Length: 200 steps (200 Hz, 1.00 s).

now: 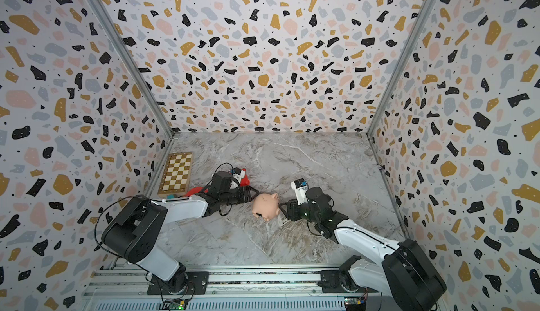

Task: Open piggy banks
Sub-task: Adjust the piggy bank at the center of the board.

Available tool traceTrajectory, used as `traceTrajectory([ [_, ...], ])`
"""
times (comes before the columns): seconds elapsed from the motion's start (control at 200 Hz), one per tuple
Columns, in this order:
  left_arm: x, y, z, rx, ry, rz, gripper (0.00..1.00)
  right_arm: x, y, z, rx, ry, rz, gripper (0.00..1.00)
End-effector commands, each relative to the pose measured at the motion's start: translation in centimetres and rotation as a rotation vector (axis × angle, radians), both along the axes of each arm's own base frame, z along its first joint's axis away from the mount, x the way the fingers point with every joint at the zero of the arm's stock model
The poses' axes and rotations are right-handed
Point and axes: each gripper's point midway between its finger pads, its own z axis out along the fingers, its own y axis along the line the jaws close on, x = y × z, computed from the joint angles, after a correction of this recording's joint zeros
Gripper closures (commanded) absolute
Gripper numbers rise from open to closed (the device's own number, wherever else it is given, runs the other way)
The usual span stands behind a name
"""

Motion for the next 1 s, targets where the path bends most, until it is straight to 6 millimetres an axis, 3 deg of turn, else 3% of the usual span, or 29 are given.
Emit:
traceTrajectory([
  [0.0, -0.7, -0.1, 1.5, -0.042, -0.013, -0.012, 0.39, 0.6, 0.4, -0.1, 0.009, -0.007, -0.021, 0.45],
  [0.295, -3.0, 0.8, 2.3, -0.032, -0.002, -0.01, 0.39, 3.6, 0.5, -0.5, -0.043, -0.045, -0.103, 0.45],
  [0.531, -3.6, 1.7, 4.0, 0.025, -0.047, -0.024, 0.37, 5.7, 0.9, -1.0, -0.082, -0.049, -0.126, 0.45],
  [0.746, -3.6, 1.8, 5.9, 0.131, -0.085, -0.119, 0.2, 7.2, 1.0, -0.5, -0.092, -0.061, -0.138, 0.45],
  [0.761, -3.6, 1.8, 5.9, 0.138, -0.085, -0.129, 0.16, 7.2, 1.1, -0.4, -0.092, -0.064, -0.136, 0.45],
  [0.776, -3.6, 1.7, 6.0, 0.144, -0.087, -0.14, 0.03, 7.3, 1.0, -0.3, -0.092, -0.066, -0.136, 0.45],
  [0.786, -3.6, 1.7, 6.1, 0.148, -0.086, -0.146, 0.0, 7.3, 1.0, -0.4, -0.094, -0.066, -0.138, 0.45],
  [0.996, -3.9, 1.3, 6.3, 0.234, -0.066, -0.243, 0.01, 7.5, 0.0, 0.2, -0.093, -0.073, -0.136, 0.43],
])
